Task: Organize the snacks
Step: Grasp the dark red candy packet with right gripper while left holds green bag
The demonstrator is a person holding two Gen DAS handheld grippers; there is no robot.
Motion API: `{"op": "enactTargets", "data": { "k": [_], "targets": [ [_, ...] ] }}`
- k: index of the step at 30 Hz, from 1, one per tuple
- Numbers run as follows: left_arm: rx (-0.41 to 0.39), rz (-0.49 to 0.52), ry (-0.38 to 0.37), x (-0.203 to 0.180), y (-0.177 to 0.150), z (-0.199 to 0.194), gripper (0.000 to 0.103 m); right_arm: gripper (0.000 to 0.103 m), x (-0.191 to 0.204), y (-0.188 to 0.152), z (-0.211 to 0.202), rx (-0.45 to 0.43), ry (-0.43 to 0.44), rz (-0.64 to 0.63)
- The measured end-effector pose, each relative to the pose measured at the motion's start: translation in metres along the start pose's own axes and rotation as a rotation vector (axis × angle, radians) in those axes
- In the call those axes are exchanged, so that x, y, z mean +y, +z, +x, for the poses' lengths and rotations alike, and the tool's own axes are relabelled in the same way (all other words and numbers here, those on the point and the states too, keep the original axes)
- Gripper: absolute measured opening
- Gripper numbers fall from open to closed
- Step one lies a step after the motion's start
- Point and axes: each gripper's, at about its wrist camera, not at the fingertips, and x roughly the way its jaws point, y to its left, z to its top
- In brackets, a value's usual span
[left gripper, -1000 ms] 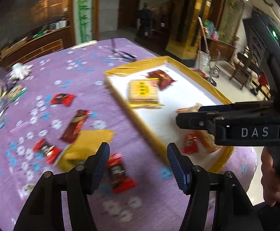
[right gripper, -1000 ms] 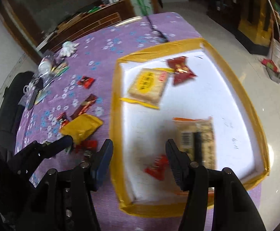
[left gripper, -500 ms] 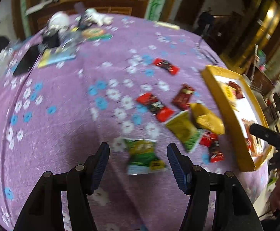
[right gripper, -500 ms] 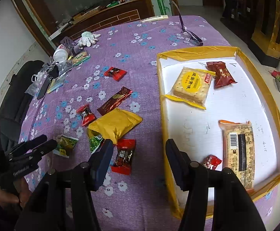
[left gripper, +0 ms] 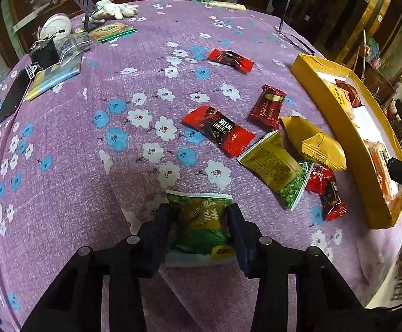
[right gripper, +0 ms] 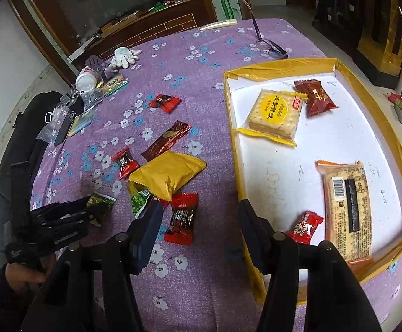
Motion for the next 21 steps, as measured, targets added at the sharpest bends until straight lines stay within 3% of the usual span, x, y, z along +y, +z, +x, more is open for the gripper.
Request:
{"op": "enactTargets", "data": {
  "k": [5, 9, 16, 18, 21],
  "targets": [
    [-0.033, 0.091, 0.034, -0.008, -0.007, 0.000, 0.045, 0.056, 0.018, -0.005, 0.017, 0.062, 0.023, -0.059],
    [-0.045, 0.098, 0.016, -0.005, -0.011, -0.002, 0.045, 0.055, 0.033, -0.010, 0.037, 0.129, 0.011, -0.107],
    [-0.060, 0.139, 0.043, -0.010, -0.016, -0.001, 0.045, 0.054, 0.034, -0.003, 0.073, 0.200, -0.061, -0.080],
    [-0.063, 0.146, 0.045, -0.011, -0.015, 0.000, 0.046, 0.052, 0.035, -0.003, 0.082, 0.218, -0.097, -0.086],
    [-0.079, 0.146, 0.047, -0.010, -0.016, 0.000, 0.044, 0.039, 0.041, -0.006, 0.087, 0.219, -0.111, -0.128]
  ]
}}
